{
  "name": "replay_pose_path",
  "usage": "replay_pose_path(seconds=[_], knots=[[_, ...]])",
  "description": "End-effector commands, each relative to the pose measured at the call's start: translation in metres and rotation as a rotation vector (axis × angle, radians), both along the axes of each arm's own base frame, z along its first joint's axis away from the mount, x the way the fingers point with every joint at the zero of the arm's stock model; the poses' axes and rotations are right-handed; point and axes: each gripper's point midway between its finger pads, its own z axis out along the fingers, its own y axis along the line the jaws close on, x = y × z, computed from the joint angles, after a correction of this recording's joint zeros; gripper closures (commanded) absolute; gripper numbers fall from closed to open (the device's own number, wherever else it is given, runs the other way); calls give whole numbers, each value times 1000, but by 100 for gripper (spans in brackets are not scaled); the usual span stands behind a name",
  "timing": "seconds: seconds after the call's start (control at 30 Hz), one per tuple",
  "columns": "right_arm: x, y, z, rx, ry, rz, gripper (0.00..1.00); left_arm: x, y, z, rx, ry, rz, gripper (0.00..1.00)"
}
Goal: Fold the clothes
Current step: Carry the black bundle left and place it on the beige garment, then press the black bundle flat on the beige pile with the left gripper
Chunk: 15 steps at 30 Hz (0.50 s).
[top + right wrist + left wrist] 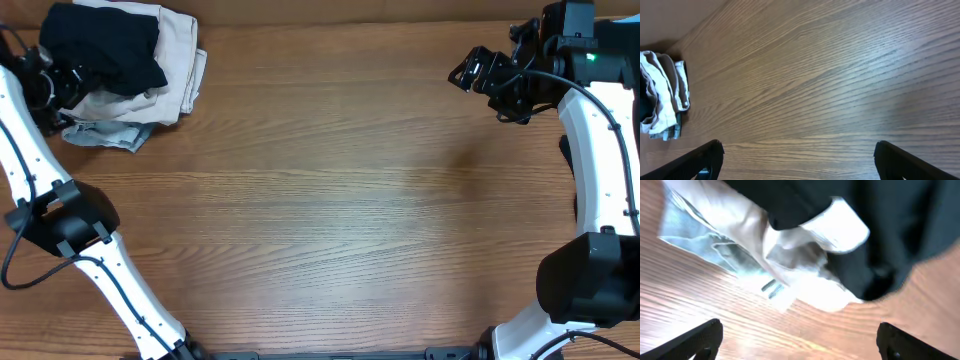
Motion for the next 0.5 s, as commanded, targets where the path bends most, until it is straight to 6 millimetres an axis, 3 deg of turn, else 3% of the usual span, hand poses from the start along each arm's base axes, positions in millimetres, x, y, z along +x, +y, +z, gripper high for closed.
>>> replay_pose_path(seconds=[0.0,0.13,0.27,0.37,0.47], knots=[[3,-3,3,-13,-23,-1,0,3,-10,62,157,-170,-183,0],[3,-3,3,-13,-22,-1,0,19,-10,99,358,-277,-258,2],[0,-2,1,-12,-5,-1,0,50,29,117,686,-282,-163,0],[-4,-2,0,-11,10,-1,0,84,28,113,790,-341,-257,0],[-6,-2,-1,-10,20,0,0,109,28,97,816,-370,-286,0]])
